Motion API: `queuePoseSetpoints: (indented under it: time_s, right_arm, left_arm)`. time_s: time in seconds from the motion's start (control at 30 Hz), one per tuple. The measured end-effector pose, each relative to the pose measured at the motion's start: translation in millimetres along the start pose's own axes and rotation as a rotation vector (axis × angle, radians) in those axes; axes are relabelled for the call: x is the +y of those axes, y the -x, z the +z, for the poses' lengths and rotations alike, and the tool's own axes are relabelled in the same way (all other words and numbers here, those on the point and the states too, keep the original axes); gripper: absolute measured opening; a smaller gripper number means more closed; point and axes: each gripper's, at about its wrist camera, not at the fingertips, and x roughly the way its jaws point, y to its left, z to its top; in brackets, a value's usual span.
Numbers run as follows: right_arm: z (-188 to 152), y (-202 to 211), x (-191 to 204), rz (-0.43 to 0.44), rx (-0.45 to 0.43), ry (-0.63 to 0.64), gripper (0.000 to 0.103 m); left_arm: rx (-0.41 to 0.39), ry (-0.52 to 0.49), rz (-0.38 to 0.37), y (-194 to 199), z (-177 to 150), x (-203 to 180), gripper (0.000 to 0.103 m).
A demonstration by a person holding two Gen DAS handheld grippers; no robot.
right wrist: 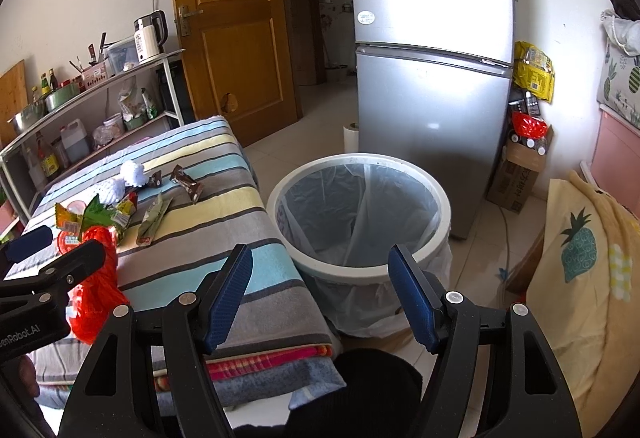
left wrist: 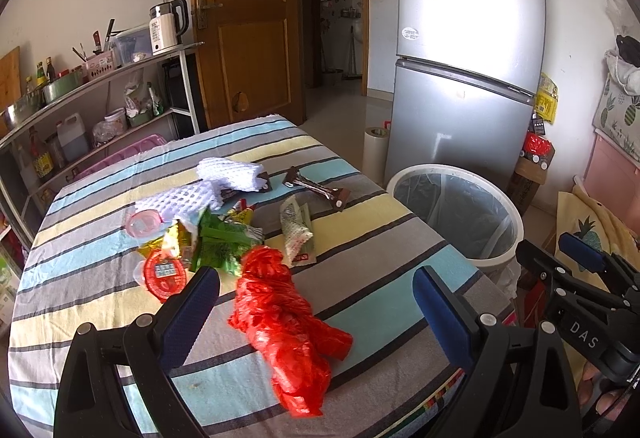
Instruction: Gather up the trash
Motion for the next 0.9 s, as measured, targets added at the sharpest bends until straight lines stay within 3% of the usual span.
queuePoseSetpoints:
  time_s: [0.33, 0.5, 0.63, 0.9]
  right_arm:
    - [1, -10, 57, 0.197, 0.030, 0.100, 0.071]
    - [0, -25, 93, 0.327, 0.084, 0.130, 0.071]
    - [-5, -36, 123, 0.407, 0.122, 0.165, 0.071]
    - [-10, -59, 162, 0.538, 0.201, 0.220, 0.071]
  left_arm:
    - [-0.013, 0.126, 0.121, 34, -19, 88, 0.098]
    - [0.037, 0.236, 0.182, 31, -35, 137, 0.098]
    - [0.051, 0.298, 0.169, 26, -42, 163, 0.098]
    - [0.108, 0.307, 0.106, -1, -43, 175, 0.098]
